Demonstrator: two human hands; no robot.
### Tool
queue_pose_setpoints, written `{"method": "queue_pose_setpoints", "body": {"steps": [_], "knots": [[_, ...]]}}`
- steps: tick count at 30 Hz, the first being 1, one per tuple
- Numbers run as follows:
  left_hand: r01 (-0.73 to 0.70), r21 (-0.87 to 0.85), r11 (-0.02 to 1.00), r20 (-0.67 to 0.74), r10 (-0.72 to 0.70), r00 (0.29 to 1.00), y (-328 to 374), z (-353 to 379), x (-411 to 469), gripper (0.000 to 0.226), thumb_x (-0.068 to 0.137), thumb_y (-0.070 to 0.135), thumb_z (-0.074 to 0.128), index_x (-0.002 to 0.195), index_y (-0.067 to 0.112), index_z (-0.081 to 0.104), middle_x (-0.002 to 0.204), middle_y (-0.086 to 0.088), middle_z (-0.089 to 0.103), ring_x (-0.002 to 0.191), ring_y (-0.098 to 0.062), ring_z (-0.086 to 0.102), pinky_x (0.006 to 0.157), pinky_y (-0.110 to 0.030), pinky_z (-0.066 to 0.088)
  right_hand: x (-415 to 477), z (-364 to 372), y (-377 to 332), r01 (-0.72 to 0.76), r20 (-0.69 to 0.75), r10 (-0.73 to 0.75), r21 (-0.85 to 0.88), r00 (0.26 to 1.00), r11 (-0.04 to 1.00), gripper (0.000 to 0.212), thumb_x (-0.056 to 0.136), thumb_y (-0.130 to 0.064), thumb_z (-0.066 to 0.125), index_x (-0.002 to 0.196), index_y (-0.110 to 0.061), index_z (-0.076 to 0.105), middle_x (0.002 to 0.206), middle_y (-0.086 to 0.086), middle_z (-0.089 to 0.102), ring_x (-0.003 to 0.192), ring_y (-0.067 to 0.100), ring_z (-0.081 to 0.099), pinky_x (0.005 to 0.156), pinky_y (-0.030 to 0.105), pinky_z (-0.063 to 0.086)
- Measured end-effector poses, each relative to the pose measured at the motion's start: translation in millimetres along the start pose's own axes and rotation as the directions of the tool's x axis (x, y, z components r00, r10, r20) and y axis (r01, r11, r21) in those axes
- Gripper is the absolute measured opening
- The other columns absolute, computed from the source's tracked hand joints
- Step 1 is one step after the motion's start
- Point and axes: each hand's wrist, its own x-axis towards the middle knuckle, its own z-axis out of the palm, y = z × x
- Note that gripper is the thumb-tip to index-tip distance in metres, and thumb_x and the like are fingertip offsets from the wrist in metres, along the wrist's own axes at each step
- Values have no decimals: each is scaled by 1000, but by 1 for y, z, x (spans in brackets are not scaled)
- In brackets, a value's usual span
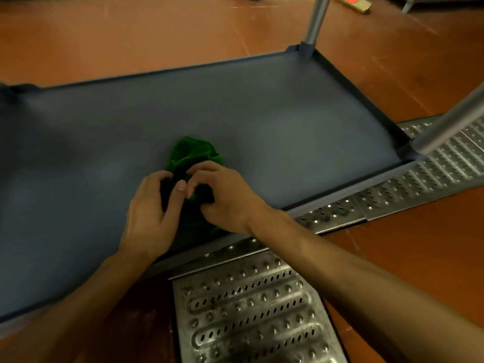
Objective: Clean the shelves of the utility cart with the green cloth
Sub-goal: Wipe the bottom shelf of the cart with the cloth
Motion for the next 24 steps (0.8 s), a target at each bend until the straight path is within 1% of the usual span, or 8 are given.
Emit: {"method": "queue_pose_setpoints", "body": {"steps": [3, 7, 10, 12, 15, 18, 21, 24], "knots": [[61, -129, 990, -45, -67, 997, 0, -7, 0, 50, 96, 54, 47, 134, 21, 46, 118, 8, 59, 105, -8, 57, 79, -16, 42, 6, -4, -4, 4, -105, 6, 93, 994, 996, 31, 69, -3, 82, 77, -23, 61, 112, 1, 67, 106, 16, 63, 98, 29, 48], [148, -248, 957, -11, -156, 988, 1, -18, 10, 62, 85, 65, 54, 135, 29, 45, 123, 4, 60, 112, -9, 60, 89, -24, 49, 7, -18, -7, 19, -236, 82, 396, 968, 918, 38, 69, -1, 84, 69, -25, 55, 95, 9, 72, 95, 22, 70, 92, 42, 55], [20, -205, 979, -46, -30, 998, 6, -25, 11, 61, 93, 65, 40, 139, 26, 47, 133, 1, 51, 120, -10, 53, 97, -24, 45, 11, -34, -19, 74, -357, 161, 563, 920, 823, 35, 74, -1, 80, 71, -19, 51, 85, 12, 65, 87, 29, 68, 86, 45, 57], [-77, -167, 983, -19, 75, 997, 9, -28, 8, 58, 95, 60, 36, 139, 23, 47, 131, 2, 51, 119, -9, 50, 96, -14, 40, 14, -48, -31, 124, -396, 190, 645, 899, 754, 33, 80, -3, 77, 73, -17, 49, 79, 9, 58, 78, 24, 64, 71, 38, 59], [-90, -135, 987, 42, 96, 994, 16, -27, 8, 55, 92, 50, 60, 136, 21, 45, 128, 8, 52, 113, -1, 49, 86, 0, 36, 19, -67, -48, 201, -405, 148, 699, 902, 687, 31, 83, -2, 74, 73, -14, 48, 77, 9, 57, 74, 20, 62, 59, 26, 54], [-155, -78, 985, -91, 148, 985, 27, -34, 18, 40, 88, 40, 69, 114, 11, 61, 107, 4, 57, 93, 1, 51, 78, 2, 36, 23, -73, -58, 274, -398, 64, 732, 915, 624, 25, 80, -7, 72, 78, -12, 48, 82, 26, 54, 81, 32, 62, 67, 35, 56], [-128, -206, 970, -88, 112, 990, 33, -58, 32, 41, 82, 51, 64, 100, 15, 72, 98, -2, 71, 88, -11, 66, 82, -22, 55, 25, -81, -58, 320, -428, 21, 706, 904, 632, 23, 83, -5, 68, 88, -9, 46, 86, 35, 53, 84, 38, 61, 71, 42, 55], [-59, -220, 974, -55, 48, 997, 33, -85, 37, 52, 77, 56, 68, 95, 8, 71, 91, -16, 74, 80, -21, 71, 71, -44, 57, 25, -96, -54, 257, -384, 1, 618, 923, 743, 22, 90, 0, 62, 100, -11, 45, 96, 24, 66, 86, 30, 69, 67, 39, 58]]}}
